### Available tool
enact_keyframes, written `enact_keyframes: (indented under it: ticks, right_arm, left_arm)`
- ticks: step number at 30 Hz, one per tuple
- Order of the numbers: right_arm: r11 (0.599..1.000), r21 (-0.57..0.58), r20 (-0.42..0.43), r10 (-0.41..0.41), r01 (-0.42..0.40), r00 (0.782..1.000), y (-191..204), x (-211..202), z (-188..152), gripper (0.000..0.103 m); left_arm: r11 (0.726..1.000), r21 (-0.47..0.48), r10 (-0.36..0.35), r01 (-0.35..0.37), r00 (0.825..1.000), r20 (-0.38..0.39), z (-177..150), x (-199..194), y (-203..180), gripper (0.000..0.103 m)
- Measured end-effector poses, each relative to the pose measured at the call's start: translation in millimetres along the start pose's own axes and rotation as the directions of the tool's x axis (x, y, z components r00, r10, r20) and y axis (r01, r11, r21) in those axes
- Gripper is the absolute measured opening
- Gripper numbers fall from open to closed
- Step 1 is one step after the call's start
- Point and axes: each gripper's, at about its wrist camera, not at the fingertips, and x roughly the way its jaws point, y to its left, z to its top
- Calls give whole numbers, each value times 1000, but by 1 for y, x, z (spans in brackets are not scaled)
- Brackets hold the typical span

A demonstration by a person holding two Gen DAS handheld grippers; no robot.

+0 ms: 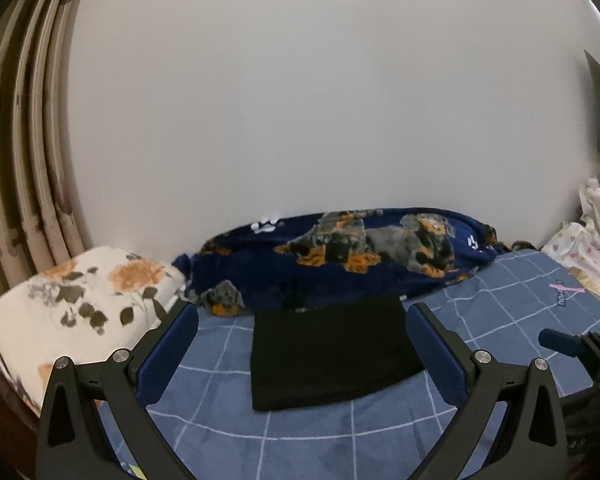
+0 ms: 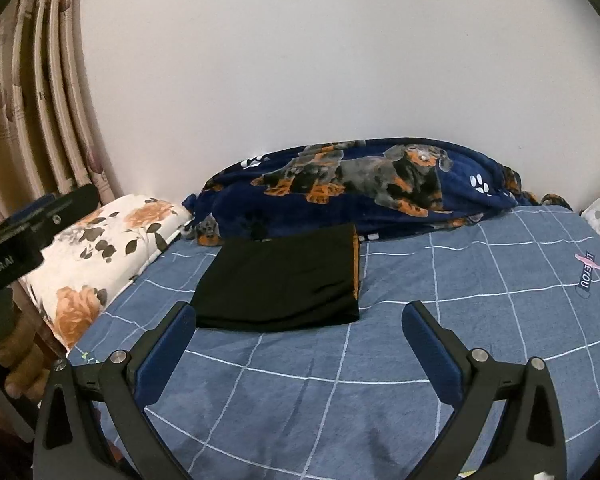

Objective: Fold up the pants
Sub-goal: 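Open both grippers and lift them away from the folded pants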

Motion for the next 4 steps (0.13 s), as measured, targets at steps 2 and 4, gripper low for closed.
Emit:
enact_keyframes:
  ticks: [2,4]
  right_arm:
    - [1000,-1,-3,-1,1,1000,1,0,-1,103]
    - [1000,0,-4,0,0,1000,3,-1,-1,103]
  left_arm:
    - [1000,-11,-4,4,1000,-12,-2,2,2,103]
    - [1000,-17,-5,5,1000,-19,-3,4,4,103]
